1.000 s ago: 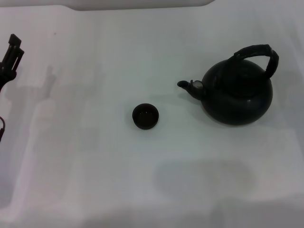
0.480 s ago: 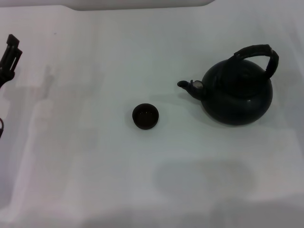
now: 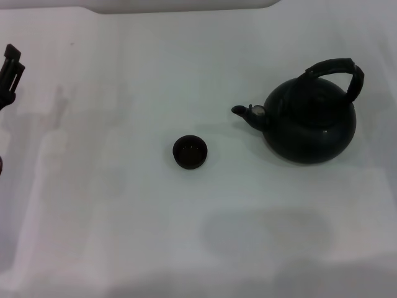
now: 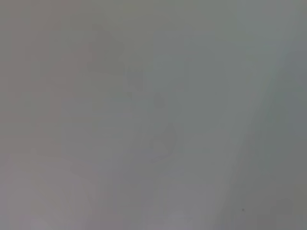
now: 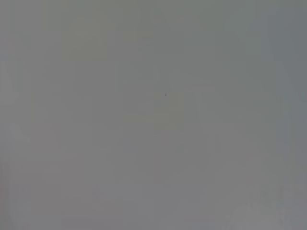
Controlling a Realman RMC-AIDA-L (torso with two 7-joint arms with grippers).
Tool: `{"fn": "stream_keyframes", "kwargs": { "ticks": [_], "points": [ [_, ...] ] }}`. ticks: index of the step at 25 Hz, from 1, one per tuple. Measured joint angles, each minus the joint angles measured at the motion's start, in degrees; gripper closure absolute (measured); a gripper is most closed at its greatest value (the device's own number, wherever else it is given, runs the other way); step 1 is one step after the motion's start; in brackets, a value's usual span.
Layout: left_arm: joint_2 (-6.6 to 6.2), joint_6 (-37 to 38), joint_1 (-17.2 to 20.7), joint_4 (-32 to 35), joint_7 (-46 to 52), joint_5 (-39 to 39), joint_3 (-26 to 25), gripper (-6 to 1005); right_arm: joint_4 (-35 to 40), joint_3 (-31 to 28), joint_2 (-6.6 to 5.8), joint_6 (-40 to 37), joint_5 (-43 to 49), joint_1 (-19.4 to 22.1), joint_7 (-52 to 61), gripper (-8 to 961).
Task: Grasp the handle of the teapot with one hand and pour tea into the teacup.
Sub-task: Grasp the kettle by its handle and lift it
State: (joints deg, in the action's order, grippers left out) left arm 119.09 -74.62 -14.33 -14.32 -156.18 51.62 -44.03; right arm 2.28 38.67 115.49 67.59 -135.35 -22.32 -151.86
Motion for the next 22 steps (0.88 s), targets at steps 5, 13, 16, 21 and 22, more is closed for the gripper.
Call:
{"fn": "stream_keyframes", "kwargs": {
  "ticks": [5, 13, 16, 21, 22],
  "points": [
    [0.00, 0.00, -0.08, 0.00, 0.00, 0.00, 0.00, 151, 0.00, 0.00, 0.00, 0.06, 0.00, -0.01, 0.58, 215],
    [0.00, 0.00, -0.16, 0.00, 0.00, -0.01, 0.00, 151, 0.32, 0.00, -0.08, 0.00, 0.02, 0.09, 2.98, 215],
    [0.00, -0.02, -0.17, 0.00, 0.00, 0.08, 0.00, 151, 0.31, 0.14, -0.09, -0.02, 0.21, 0.24, 2.98, 215],
    [0.00, -0.03, -0.10, 0.44, 0.00, 1.69, 0.00, 151, 0.86, 1.02, -0.14, 0.11, 0.59, 0.30, 5.20, 216],
    [0.00, -0.03, -0.05, 0.58, 0.00, 1.98, 0.00, 151, 1.18, 1.57, -0.19, 0.14, 0.66, 0.45, 6.07, 216]
  ]
}}
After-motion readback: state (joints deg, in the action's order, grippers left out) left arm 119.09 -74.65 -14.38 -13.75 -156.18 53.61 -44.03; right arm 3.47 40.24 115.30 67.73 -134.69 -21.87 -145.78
